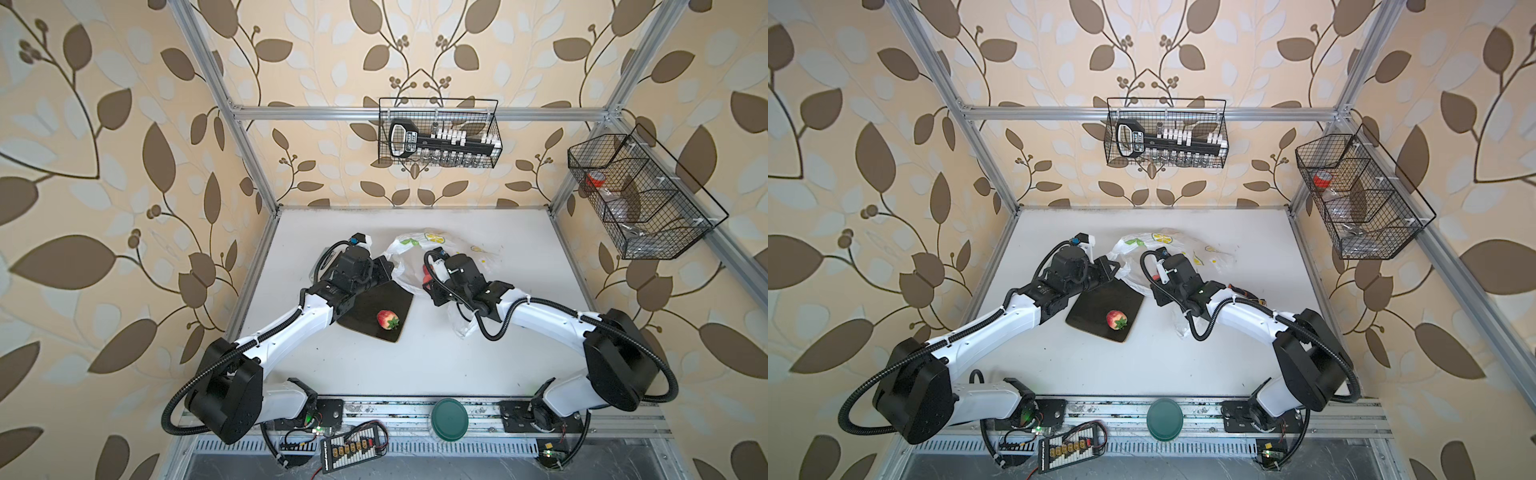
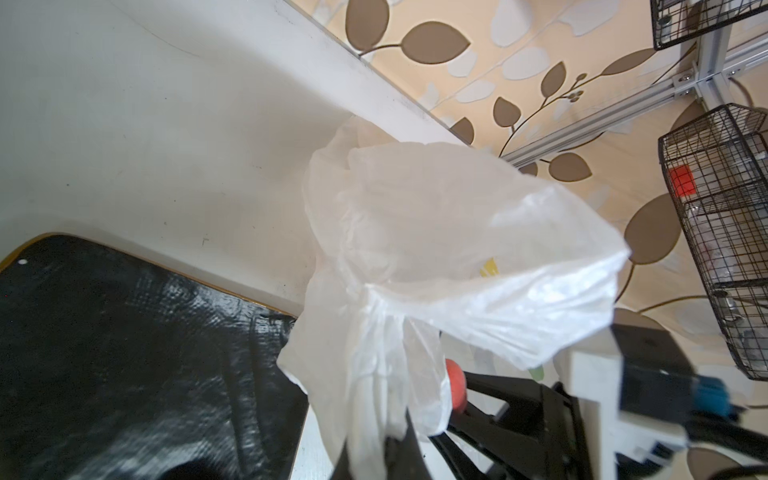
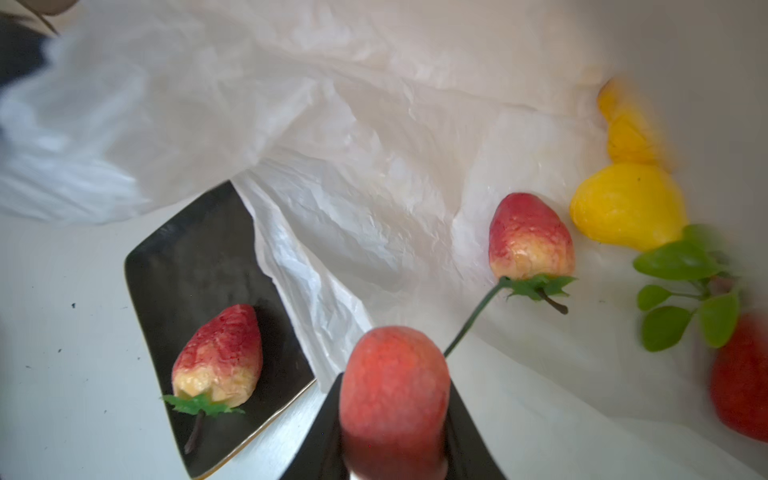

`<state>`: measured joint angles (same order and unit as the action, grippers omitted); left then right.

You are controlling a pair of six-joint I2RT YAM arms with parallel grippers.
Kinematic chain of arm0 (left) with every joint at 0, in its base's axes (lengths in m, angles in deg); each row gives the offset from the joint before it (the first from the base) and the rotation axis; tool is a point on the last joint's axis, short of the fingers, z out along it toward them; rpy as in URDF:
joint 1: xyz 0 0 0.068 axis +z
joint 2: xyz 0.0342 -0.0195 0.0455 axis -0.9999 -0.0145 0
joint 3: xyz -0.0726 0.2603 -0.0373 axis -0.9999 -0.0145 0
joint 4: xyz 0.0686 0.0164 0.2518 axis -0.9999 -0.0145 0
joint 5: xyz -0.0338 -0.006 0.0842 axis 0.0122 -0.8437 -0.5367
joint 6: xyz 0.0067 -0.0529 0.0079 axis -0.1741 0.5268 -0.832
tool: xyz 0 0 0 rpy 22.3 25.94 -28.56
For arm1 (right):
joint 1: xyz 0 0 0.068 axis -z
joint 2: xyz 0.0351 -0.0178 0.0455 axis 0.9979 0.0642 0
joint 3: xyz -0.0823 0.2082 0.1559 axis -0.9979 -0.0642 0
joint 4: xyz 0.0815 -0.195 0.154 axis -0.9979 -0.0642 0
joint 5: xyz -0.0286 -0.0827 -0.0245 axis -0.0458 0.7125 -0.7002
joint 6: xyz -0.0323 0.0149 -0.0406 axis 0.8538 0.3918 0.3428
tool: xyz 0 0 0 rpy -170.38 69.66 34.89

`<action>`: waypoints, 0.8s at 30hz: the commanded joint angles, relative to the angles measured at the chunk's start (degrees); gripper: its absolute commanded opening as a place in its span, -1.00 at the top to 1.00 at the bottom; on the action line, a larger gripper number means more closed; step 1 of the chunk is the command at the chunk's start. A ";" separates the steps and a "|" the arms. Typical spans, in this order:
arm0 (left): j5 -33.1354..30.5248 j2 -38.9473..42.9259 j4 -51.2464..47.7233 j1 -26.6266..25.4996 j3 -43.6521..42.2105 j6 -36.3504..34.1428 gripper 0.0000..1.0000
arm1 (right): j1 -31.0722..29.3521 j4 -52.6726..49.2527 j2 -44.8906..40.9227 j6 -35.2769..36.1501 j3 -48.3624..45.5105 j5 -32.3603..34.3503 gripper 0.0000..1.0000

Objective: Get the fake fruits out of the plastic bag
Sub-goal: 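Carry the peach over the black tray and open the right gripper beside the strawberry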

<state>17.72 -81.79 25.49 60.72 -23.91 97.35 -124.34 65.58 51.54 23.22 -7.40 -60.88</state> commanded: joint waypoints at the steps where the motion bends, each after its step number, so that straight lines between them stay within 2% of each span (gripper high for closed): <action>1: 0.50 1.16 1.79 0.09 1.84 -1.36 1.00 | -1.49 1.37 0.40 -1.79 3.14 -0.85 0.60; 6: 2.02 -0.70 1.37 1.56 3.57 -3.61 1.00 | -8.05 4.92 -0.56 4.95 2.55 -2.44 0.58; 10: 3.39 -2.54 1.19 3.01 5.49 -4.88 1.00 | -10.91 5.42 1.25 6.26 2.28 -3.24 0.58; 15: 4.47 -4.43 1.19 4.08 7.01 -5.60 1.00 | -11.63 6.60 7.59 2.62 3.72 -1.69 0.59; 24: 4.13 -5.06 0.75 4.72 7.58 -5.97 1.00 | -11.02 5.32 19.37 -5.10 12.12 3.97 0.52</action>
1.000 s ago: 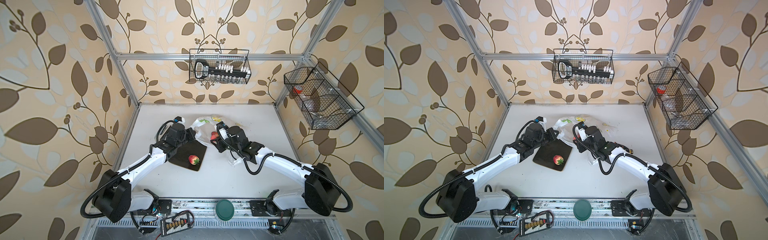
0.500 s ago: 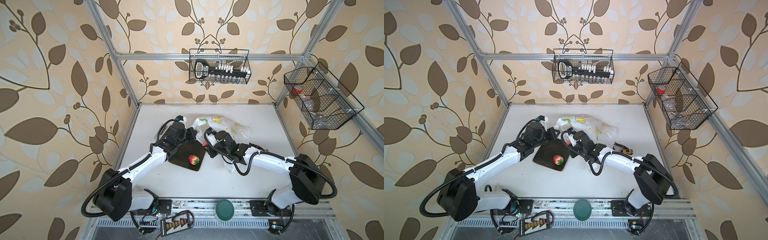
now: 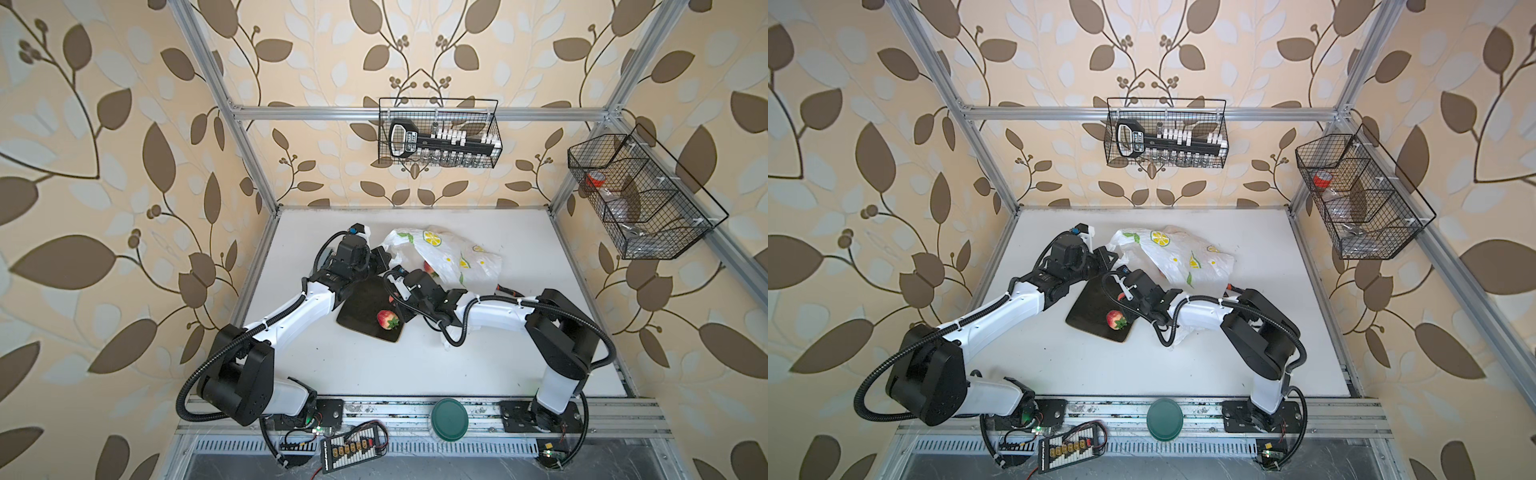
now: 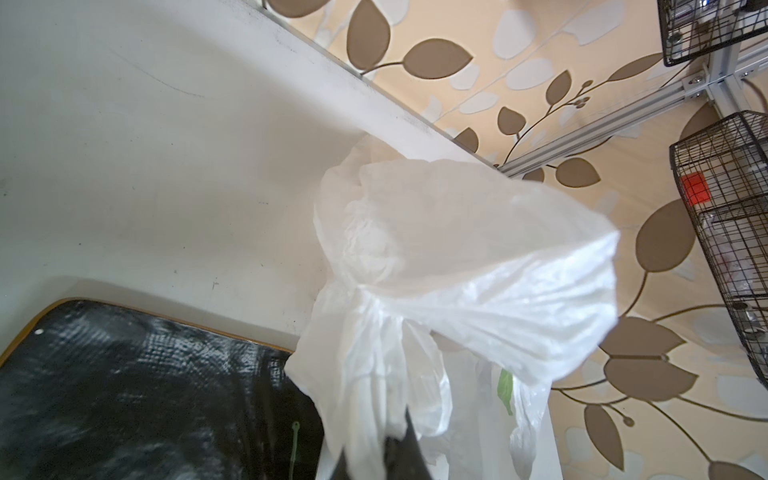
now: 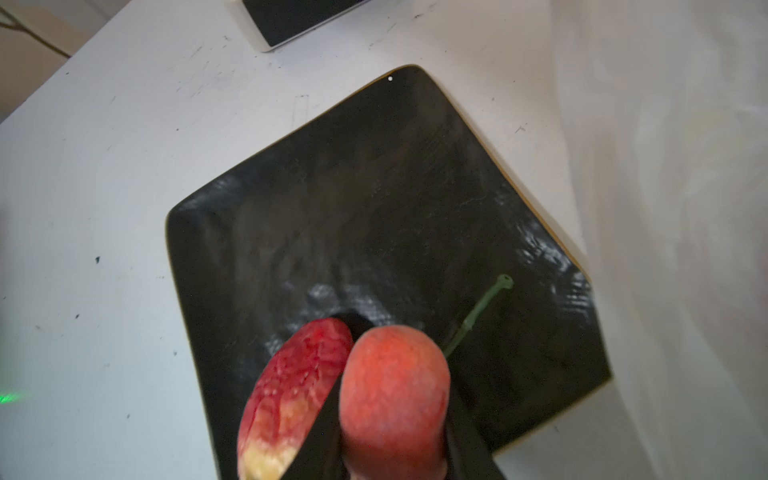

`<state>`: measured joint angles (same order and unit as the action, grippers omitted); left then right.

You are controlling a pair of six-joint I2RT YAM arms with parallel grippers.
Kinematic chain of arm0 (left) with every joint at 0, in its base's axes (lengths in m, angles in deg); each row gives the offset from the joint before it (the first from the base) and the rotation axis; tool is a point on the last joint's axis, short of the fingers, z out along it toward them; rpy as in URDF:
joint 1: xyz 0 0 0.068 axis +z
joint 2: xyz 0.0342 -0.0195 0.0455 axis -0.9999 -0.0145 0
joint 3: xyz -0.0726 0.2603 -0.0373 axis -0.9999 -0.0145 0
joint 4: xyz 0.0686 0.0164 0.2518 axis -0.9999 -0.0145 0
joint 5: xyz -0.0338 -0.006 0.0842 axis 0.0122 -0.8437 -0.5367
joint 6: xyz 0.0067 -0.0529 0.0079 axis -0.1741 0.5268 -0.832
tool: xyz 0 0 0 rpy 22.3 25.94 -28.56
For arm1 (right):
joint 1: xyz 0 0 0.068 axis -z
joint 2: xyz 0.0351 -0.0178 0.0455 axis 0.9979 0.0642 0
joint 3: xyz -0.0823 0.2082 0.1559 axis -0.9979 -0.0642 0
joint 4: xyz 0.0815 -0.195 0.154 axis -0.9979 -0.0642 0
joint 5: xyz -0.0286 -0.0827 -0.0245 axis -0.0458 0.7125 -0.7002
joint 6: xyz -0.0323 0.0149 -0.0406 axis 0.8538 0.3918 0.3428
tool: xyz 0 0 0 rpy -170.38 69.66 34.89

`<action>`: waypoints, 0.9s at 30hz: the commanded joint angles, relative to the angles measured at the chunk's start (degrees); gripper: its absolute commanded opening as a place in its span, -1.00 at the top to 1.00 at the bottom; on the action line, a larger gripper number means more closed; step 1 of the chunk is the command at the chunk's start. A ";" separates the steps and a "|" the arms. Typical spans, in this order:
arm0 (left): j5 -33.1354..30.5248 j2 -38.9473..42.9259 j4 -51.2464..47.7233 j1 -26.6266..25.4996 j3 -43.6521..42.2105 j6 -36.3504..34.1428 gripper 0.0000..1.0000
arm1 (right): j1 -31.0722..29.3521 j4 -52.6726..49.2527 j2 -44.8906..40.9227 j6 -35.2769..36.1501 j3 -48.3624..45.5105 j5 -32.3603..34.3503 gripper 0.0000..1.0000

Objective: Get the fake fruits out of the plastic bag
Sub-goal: 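Carry the peach over the black tray and open the right gripper beside the strawberry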

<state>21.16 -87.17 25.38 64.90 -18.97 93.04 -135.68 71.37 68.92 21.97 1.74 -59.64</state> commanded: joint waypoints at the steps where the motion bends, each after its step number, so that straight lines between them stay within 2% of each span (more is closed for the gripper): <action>1: 0.65 0.30 0.86 0.54 2.48 -1.66 1.00 | 0.52 -0.70 3.01 -4.70 3.64 2.52 0.51; 7: 1.14 0.27 1.06 0.54 2.29 -1.15 1.00 | 1.20 -2.40 8.15 -7.69 6.17 0.65 0.44; 10: 1.13 0.52 1.04 0.54 2.05 -1.24 1.00 | 1.24 -2.55 8.43 -8.10 6.47 0.63 0.31; 15: 1.34 0.48 1.38 0.54 1.68 -0.96 1.00 | 1.20 -3.66 7.29 -7.68 6.45 1.66 -0.04; 20: 1.44 0.49 1.52 0.54 1.67 -0.88 1.00 | 1.18 -3.48 2.14 -6.92 4.26 2.03 -0.15; 27: 2.29 0.56 2.05 0.54 1.76 -0.64 1.00 | 0.76 -0.36 -10.80 -3.69 -4.19 2.07 -0.14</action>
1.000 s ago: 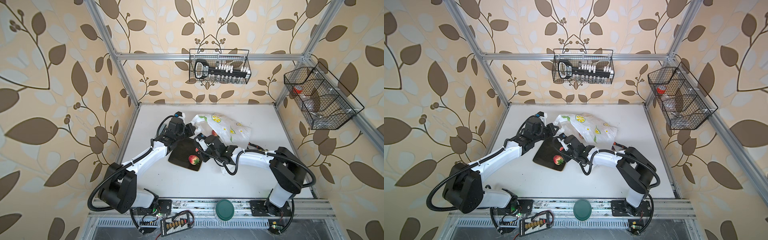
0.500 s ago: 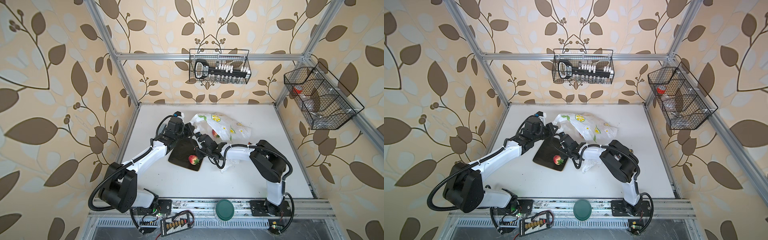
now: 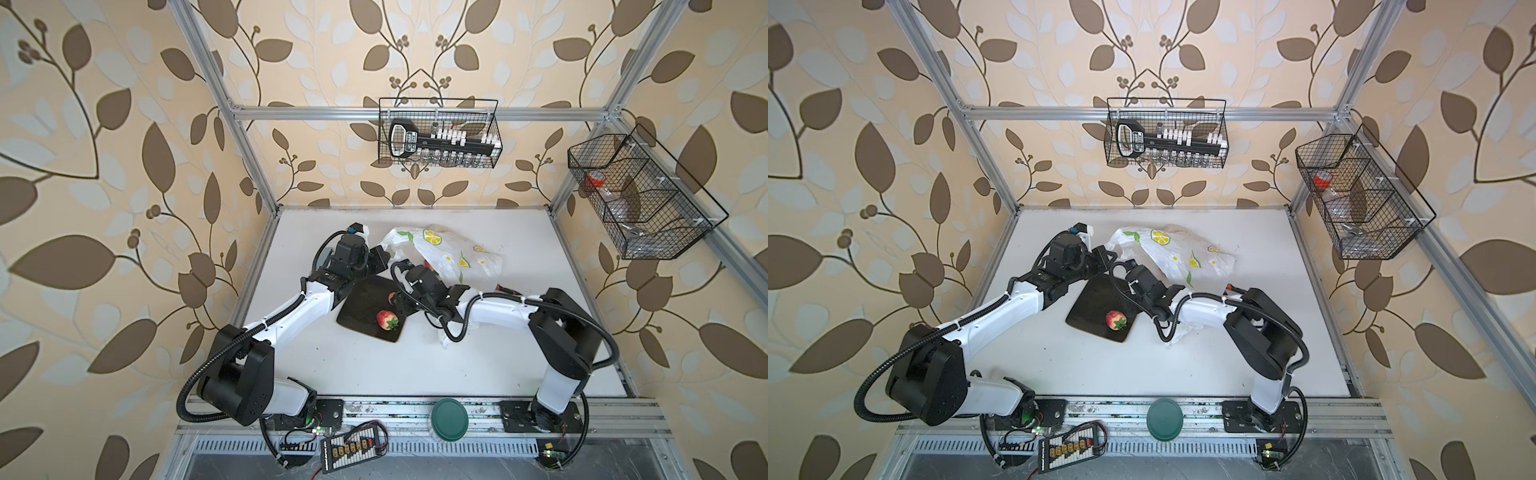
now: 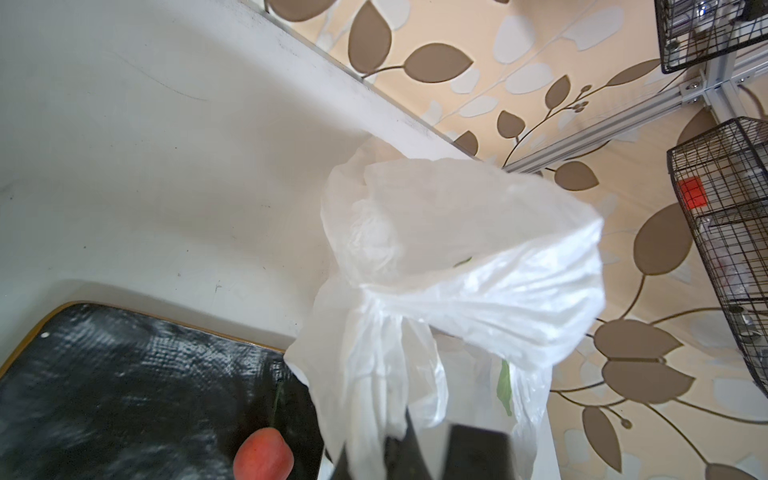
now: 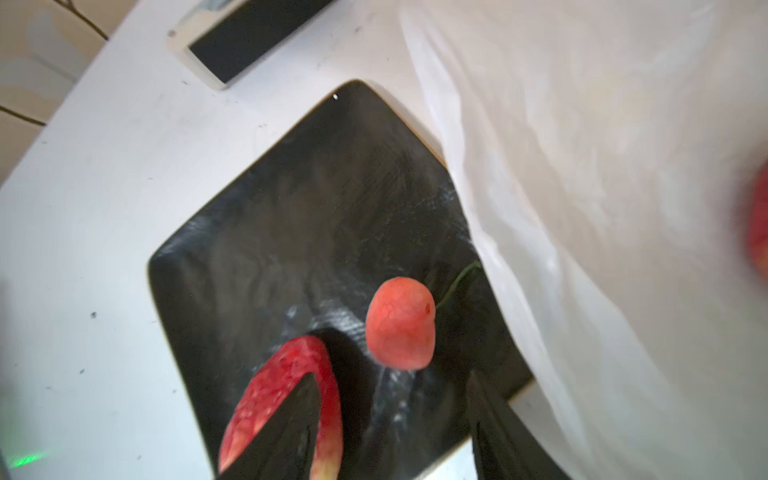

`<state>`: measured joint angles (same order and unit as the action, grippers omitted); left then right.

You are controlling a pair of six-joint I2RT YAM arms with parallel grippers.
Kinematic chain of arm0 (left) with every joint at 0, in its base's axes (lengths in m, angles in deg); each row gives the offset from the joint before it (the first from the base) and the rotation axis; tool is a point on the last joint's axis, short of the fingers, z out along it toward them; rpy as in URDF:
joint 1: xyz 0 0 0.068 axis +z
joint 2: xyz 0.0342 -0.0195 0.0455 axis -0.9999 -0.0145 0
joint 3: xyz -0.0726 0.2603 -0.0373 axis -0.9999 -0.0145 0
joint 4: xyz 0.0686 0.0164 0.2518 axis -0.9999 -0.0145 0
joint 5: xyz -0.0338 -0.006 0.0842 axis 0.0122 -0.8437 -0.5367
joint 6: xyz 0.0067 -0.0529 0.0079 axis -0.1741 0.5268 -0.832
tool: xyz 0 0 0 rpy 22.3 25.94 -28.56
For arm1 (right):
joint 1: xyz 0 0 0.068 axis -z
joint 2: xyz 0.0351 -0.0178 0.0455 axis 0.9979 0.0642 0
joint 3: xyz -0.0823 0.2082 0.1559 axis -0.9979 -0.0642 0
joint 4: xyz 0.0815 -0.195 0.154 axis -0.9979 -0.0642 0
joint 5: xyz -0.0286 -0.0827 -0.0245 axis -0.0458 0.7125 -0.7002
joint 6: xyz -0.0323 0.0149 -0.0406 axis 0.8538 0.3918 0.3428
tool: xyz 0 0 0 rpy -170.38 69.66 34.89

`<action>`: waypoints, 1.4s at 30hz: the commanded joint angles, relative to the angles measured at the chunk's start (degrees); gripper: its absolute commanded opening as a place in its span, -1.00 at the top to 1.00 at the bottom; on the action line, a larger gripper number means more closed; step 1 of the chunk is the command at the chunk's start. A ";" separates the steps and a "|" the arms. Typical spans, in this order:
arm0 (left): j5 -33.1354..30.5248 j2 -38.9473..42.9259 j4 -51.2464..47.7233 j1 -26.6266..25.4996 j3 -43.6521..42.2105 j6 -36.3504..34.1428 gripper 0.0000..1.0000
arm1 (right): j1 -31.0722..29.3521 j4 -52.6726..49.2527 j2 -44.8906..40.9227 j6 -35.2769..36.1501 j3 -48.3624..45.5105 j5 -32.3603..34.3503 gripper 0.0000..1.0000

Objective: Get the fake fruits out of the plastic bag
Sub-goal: 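Carry the peach over the black tray and open the right gripper beside the strawberry, then reach the right gripper back into the bag toward a red strawberry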

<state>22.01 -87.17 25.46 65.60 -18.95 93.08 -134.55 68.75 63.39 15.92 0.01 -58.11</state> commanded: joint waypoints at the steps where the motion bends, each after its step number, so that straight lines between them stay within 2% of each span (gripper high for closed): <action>1: 1.71 0.54 2.08 -0.16 1.71 -0.75 1.00 | -0.37 2.64 -7.51 2.94 -3.78 0.65 -0.13; 7: 2.83 0.73 2.84 -0.16 1.38 -0.18 1.00 | -0.24 1.68 -17.85 4.28 -8.02 4.13 -0.05; 12: 3.64 1.31 2.97 -0.25 0.91 0.39 1.00 | 0.71 -2.08 -21.24 2.44 -7.14 10.06 0.11; 18: 4.38 2.47 2.97 -0.99 -0.30 1.10 1.00 | 3.88 -6.65 -17.58 -0.44 -4.25 14.49 0.31; 26: 3.41 4.50 2.89 -2.87 -2.04 1.81 1.00 | 5.58 -8.42 -7.25 0.74 2.02 16.10 0.37; 32: 3.23 5.56 2.45 -3.57 -2.22 1.67 1.00 | 5.79 -7.89 0.30 1.88 5.90 17.27 0.32; 38: 3.01 6.27 2.01 -4.11 -2.48 1.72 1.00 | 8.27 -7.89 6.38 2.05 9.28 21.43 0.06; 42: 2.74 6.62 1.92 -4.49 -2.83 1.80 1.00 | 11.00 -8.10 8.77 2.13 11.27 21.71 -0.07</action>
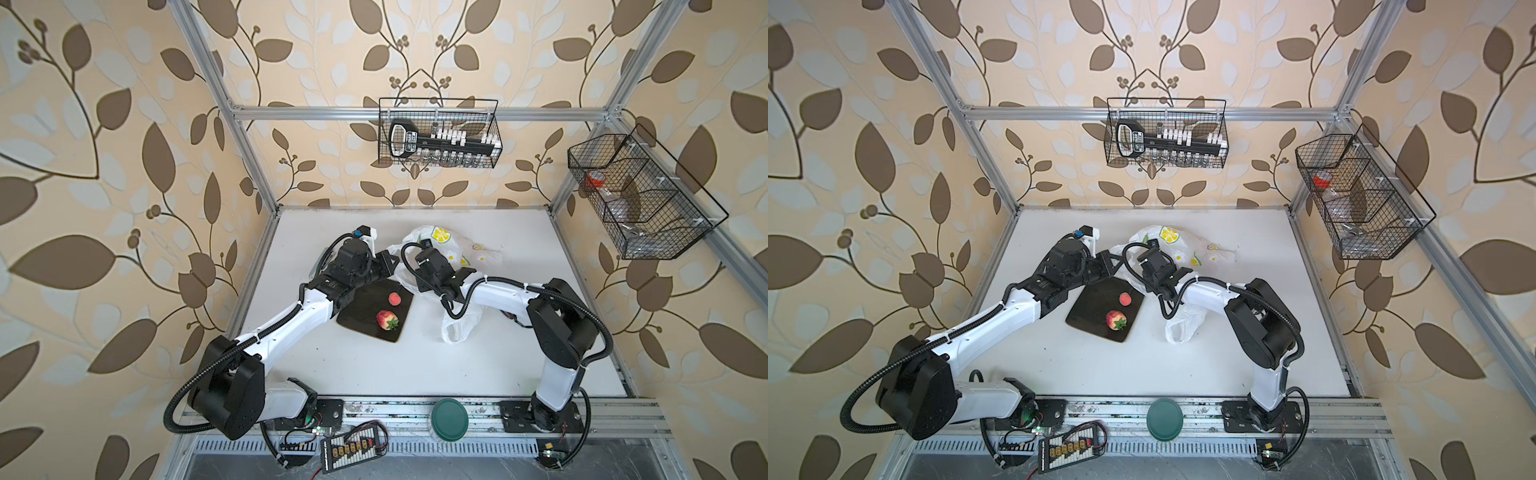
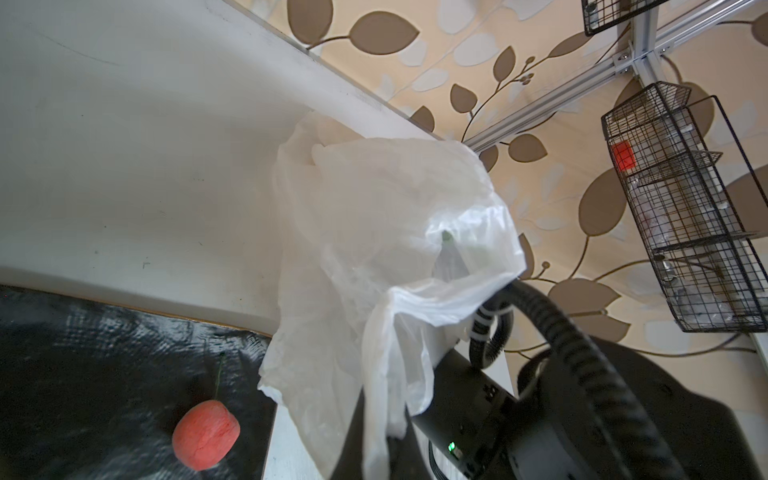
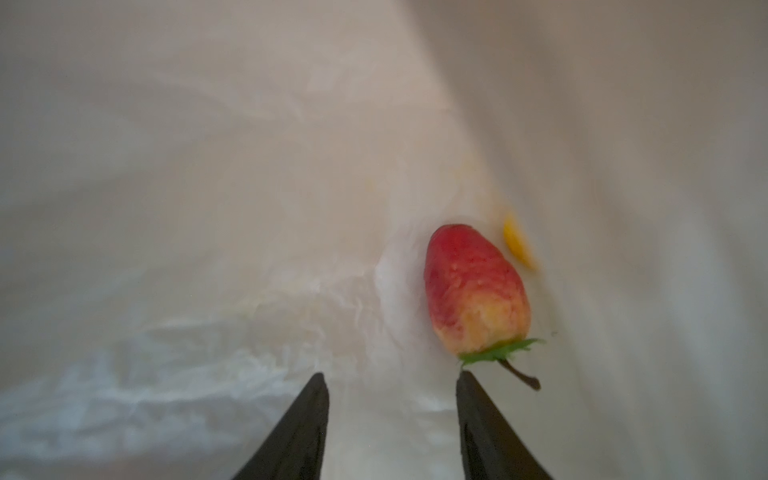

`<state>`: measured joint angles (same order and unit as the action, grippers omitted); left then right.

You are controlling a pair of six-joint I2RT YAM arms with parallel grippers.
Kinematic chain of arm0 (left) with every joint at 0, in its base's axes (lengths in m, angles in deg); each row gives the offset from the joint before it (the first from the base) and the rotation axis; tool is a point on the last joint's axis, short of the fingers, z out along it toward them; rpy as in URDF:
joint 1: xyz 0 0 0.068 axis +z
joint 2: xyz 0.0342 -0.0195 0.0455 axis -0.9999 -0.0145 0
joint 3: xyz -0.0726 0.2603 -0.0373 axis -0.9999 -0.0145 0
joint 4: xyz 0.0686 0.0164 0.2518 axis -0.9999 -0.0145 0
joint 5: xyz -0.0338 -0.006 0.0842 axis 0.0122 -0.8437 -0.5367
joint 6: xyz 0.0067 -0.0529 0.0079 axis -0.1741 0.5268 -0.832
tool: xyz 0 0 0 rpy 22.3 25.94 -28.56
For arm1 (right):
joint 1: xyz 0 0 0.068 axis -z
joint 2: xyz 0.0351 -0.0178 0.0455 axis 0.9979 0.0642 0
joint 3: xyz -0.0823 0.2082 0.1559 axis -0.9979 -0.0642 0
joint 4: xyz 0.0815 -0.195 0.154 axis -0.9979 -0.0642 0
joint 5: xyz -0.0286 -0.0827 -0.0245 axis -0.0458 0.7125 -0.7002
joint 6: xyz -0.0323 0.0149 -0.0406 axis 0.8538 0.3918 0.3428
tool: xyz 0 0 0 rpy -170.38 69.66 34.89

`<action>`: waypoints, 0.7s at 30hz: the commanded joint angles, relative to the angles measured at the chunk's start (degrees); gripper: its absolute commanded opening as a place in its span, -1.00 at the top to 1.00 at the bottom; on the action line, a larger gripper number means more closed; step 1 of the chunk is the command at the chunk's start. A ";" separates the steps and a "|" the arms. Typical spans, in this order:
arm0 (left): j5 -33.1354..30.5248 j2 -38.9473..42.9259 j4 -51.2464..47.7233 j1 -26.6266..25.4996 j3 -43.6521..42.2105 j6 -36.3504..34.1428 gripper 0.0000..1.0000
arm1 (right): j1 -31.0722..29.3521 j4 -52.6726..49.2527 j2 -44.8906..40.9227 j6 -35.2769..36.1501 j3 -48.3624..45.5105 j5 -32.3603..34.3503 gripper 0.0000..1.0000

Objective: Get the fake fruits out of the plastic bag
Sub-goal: 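Reach the right gripper back into the bag toward a red strawberry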

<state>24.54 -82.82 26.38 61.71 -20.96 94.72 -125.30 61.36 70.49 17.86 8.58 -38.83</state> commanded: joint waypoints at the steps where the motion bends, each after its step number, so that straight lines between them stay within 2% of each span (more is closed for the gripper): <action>1: 0.17 2.27 1.00 -0.66 -0.95 0.17 1.00 | 2.29 -0.64 2.04 0.30 3.09 2.47 -0.11; 7: 0.07 2.27 1.00 -1.19 -1.26 0.23 1.00 | 4.73 -1.02 4.16 0.81 4.85 2.43 -0.36; 10: 0.07 2.27 0.82 -1.45 -1.26 0.23 1.00 | 6.16 -1.08 5.38 0.00 5.32 0.28 -0.46; 16: 0.07 2.01 0.45 -2.13 -1.28 0.21 1.00 | 8.57 -1.73 8.53 0.35 7.28 -6.63 -0.50; 21: 0.07 1.66 0.30 -2.50 -0.83 0.17 1.00 | 10.05 -1.89 10.51 0.95 8.12 -8.36 -0.50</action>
<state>24.37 -82.54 26.25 59.83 -21.92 94.79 -116.06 60.86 79.34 18.41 14.92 -44.88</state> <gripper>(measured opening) 0.048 0.750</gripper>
